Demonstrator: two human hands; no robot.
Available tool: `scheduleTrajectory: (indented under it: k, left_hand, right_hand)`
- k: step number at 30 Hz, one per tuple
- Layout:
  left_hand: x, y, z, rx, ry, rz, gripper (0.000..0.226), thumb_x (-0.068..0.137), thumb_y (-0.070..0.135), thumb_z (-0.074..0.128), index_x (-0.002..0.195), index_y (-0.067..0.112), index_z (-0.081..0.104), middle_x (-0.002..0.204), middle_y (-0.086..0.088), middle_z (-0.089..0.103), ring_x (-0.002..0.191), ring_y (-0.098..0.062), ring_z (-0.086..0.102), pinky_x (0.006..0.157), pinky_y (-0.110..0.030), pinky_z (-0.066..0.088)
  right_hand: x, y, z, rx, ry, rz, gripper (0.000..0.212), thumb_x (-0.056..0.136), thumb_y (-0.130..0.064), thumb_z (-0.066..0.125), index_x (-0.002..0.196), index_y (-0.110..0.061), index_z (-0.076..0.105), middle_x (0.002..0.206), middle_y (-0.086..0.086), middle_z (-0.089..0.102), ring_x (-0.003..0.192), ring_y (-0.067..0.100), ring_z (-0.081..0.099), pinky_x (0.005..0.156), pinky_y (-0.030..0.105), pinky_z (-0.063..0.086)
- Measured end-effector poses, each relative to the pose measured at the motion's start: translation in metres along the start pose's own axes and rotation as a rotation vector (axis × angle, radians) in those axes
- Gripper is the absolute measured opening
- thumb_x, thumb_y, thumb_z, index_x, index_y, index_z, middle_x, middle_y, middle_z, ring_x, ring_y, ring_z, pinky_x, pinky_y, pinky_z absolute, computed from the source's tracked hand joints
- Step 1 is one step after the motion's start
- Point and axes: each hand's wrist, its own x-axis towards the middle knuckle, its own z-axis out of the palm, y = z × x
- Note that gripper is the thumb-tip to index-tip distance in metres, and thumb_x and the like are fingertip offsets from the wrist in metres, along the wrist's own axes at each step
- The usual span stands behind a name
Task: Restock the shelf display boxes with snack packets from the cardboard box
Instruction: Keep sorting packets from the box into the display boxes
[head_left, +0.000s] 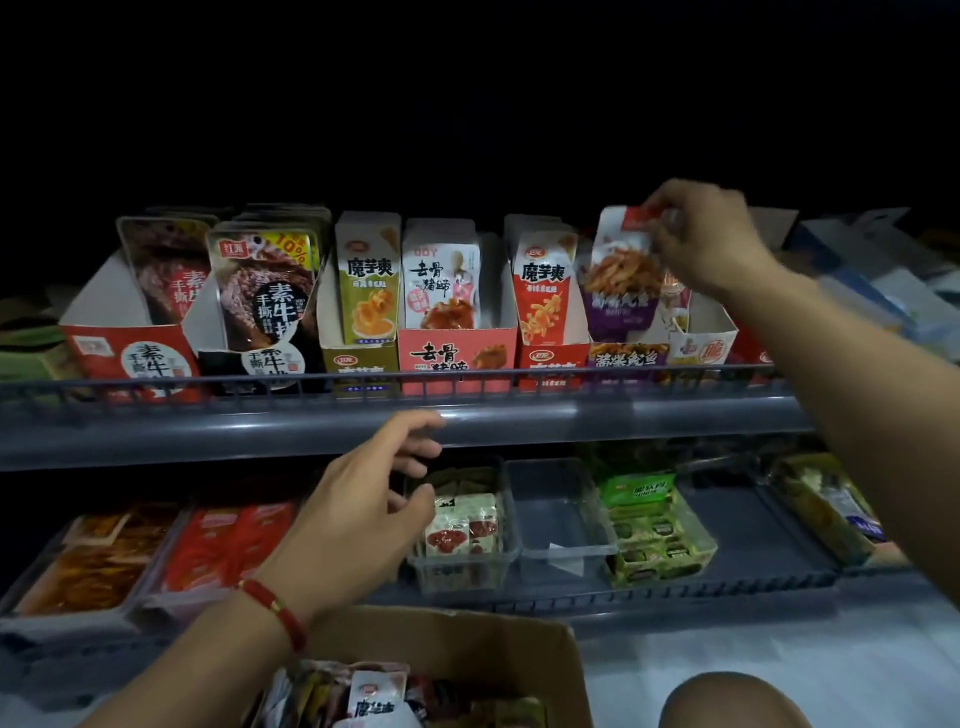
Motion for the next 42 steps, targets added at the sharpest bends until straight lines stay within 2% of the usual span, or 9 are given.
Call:
scheduleTrajectory:
  k: [8, 13, 16, 18, 21, 24, 32, 39, 42]
  left_hand:
    - [-0.001, -0.014, 0.008, 0.037, -0.037, 0.012, 0.052, 0.097, 0.011, 0.063, 0.133, 0.045, 0.045, 0.121, 0.024, 0.056, 0.113, 0.009, 0.051, 0.088, -0.018, 0.051]
    - [-0.012, -0.044, 0.007, 0.137, -0.086, -0.021, 0.056, 0.098, 0.015, 0.062, 0.130, 0.054, 0.038, 0.126, 0.023, 0.055, 0.111, 0.011, 0.051, 0.086, -0.012, 0.049]
    - [-0.026, -0.059, 0.004, 0.397, -0.247, -0.001, 0.058, 0.103, 0.024, 0.051, 0.144, 0.054, 0.022, 0.138, 0.028, 0.036, 0.120, 0.012, 0.031, 0.098, -0.003, 0.029]
    - [-0.036, -0.073, 0.000, 0.452, -0.332, -0.028, 0.061, 0.103, 0.026, 0.048, 0.149, 0.052, 0.017, 0.143, 0.027, 0.031, 0.128, 0.008, 0.027, 0.111, -0.009, 0.025]
    - [-0.047, -0.094, -0.003, 0.520, -0.445, -0.041, 0.065, 0.100, 0.027, 0.047, 0.152, 0.052, 0.018, 0.153, 0.022, 0.033, 0.137, 0.001, 0.032, 0.118, -0.026, 0.033]
    - [-0.054, -0.096, -0.008, 0.515, -0.459, -0.027, 0.065, 0.100, 0.028, 0.049, 0.151, 0.055, 0.020, 0.155, 0.022, 0.034, 0.142, 0.000, 0.032, 0.121, -0.030, 0.033]
    - [-0.070, -0.097, -0.009, 0.463, -0.396, -0.031, 0.060, 0.104, 0.027, 0.049, 0.153, 0.048, 0.020, 0.160, 0.023, 0.022, 0.146, 0.002, 0.019, 0.119, -0.017, 0.013]
    - [-0.058, -0.092, -0.008, 0.465, -0.460, -0.075, 0.061, 0.104, 0.029, 0.049, 0.155, 0.047, 0.021, 0.158, 0.020, 0.030, 0.144, -0.001, 0.027, 0.119, -0.020, 0.023]
    - [-0.050, -0.090, -0.006, 0.479, -0.497, -0.080, 0.056, 0.104, 0.030, 0.050, 0.154, 0.041, 0.028, 0.152, 0.021, 0.034, 0.140, -0.004, 0.036, 0.112, -0.015, 0.028]
  right_hand:
    - [0.003, 0.018, 0.045, -0.376, 0.071, -0.159, 0.029, 0.098, -0.018, 0.064, 0.126, -0.012, 0.066, 0.121, 0.018, 0.061, 0.110, 0.040, 0.057, 0.084, 0.050, 0.052]
    - [0.006, 0.014, 0.047, -0.395, 0.135, -0.117, 0.037, 0.094, -0.019, 0.069, 0.129, -0.011, 0.058, 0.122, 0.018, 0.056, 0.111, 0.037, 0.054, 0.077, 0.043, 0.048]
    - [0.001, 0.009, 0.047, -0.412, 0.185, -0.114, 0.041, 0.093, -0.013, 0.069, 0.131, -0.010, 0.055, 0.126, 0.018, 0.053, 0.113, 0.037, 0.052, 0.077, 0.044, 0.048]
    - [-0.004, 0.005, 0.048, -0.430, 0.169, -0.136, 0.040, 0.093, -0.012, 0.068, 0.131, -0.010, 0.055, 0.127, 0.018, 0.052, 0.115, 0.038, 0.052, 0.079, 0.045, 0.048]
    - [-0.009, 0.001, 0.050, -0.373, 0.094, -0.095, 0.042, 0.095, -0.008, 0.064, 0.136, -0.011, 0.053, 0.135, 0.017, 0.050, 0.123, 0.038, 0.049, 0.089, 0.047, 0.048]
    - [-0.015, 0.000, 0.048, -0.296, 0.042, -0.074, 0.049, 0.096, -0.005, 0.061, 0.142, -0.014, 0.049, 0.142, 0.015, 0.048, 0.130, 0.037, 0.047, 0.099, 0.050, 0.046]
    - [-0.026, -0.003, 0.042, -0.142, -0.049, -0.050, 0.053, 0.092, 0.003, 0.063, 0.141, -0.015, 0.052, 0.146, 0.011, 0.051, 0.133, 0.034, 0.050, 0.106, 0.048, 0.044]
    - [-0.038, -0.007, 0.036, -0.088, -0.017, -0.134, 0.047, 0.095, -0.004, 0.061, 0.139, -0.018, 0.051, 0.147, 0.007, 0.050, 0.135, 0.028, 0.048, 0.111, 0.044, 0.042]
    - [-0.055, -0.021, 0.035, -0.048, 0.106, -0.247, 0.035, 0.095, -0.008, 0.060, 0.129, -0.012, 0.058, 0.135, 0.012, 0.056, 0.118, 0.023, 0.055, 0.103, 0.041, 0.048]
